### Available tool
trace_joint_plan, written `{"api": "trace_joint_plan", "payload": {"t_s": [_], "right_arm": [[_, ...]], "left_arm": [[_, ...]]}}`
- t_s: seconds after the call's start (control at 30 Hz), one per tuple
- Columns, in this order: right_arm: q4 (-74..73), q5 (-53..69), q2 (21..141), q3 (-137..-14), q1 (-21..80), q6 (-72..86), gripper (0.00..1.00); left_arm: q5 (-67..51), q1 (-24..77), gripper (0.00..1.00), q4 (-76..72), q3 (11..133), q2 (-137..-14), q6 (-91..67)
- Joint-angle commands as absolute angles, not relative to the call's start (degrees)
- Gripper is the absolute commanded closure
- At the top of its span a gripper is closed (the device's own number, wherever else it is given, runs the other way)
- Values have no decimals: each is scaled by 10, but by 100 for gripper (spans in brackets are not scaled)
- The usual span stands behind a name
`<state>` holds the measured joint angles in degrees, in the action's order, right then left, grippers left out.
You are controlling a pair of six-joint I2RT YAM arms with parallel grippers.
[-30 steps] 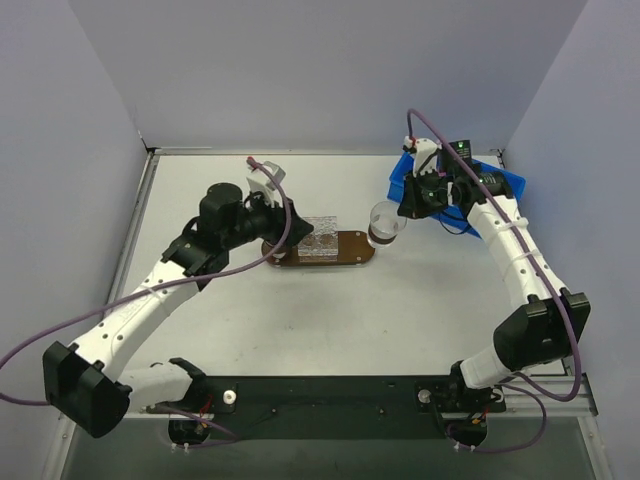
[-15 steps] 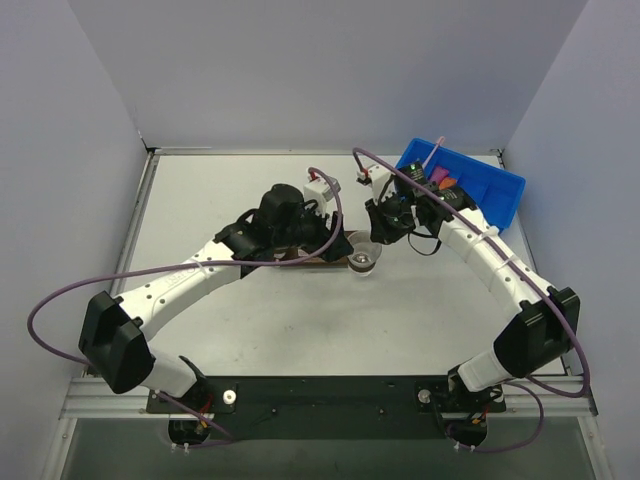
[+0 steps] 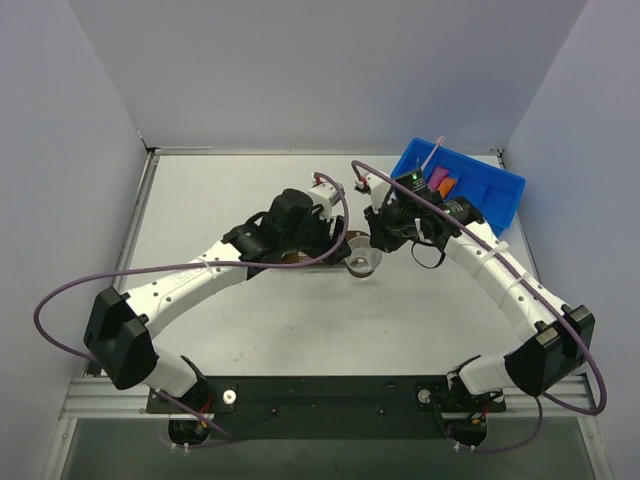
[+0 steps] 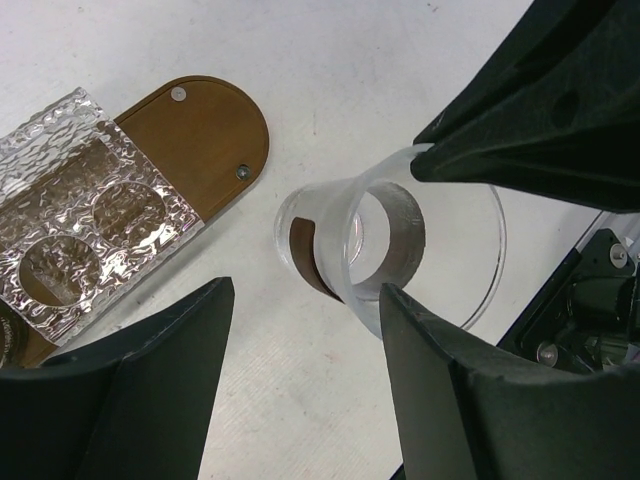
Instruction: Prepare toiletry sets of a toothbrush and toothpaste on the tray
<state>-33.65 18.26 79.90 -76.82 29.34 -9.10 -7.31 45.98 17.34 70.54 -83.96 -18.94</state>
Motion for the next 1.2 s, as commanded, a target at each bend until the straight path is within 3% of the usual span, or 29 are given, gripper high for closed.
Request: {"api": "trace_joint_plan", "payload": {"t_s": [0.0, 0.13, 0.3, 0.6, 0.73, 0.87, 1.03, 1.13, 1.17], "right_arm": [[-314, 181, 769, -762, 309, -90, 100], [-312, 173, 766, -761, 318, -86, 100], [-308, 164, 759, -759, 326, -84, 100], [-303, 161, 756, -750, 341, -84, 100], [-296, 155, 756, -750, 345, -82, 100], [-279, 140, 751, -738, 346, -64, 100], [-243, 89, 723, -705, 348, -16, 100], [-238, 49, 704, -688, 351, 15, 82], [-237, 38, 701, -685, 353, 31, 71]], "left_arm": [[-87, 461, 30, 142, 723, -848, -202], [-91, 462, 34, 138, 719, -853, -205], [-94, 468, 52, 145, 719, -860, -201], [-111, 476, 62, 146, 720, -871, -201], [-116, 480, 78, 152, 723, -879, -198], [-116, 480, 100, 156, 727, -882, -200], [-99, 480, 100, 146, 714, -865, -210], [-78, 479, 100, 140, 707, -853, -223], [-76, 480, 100, 138, 703, -851, -227]]}}
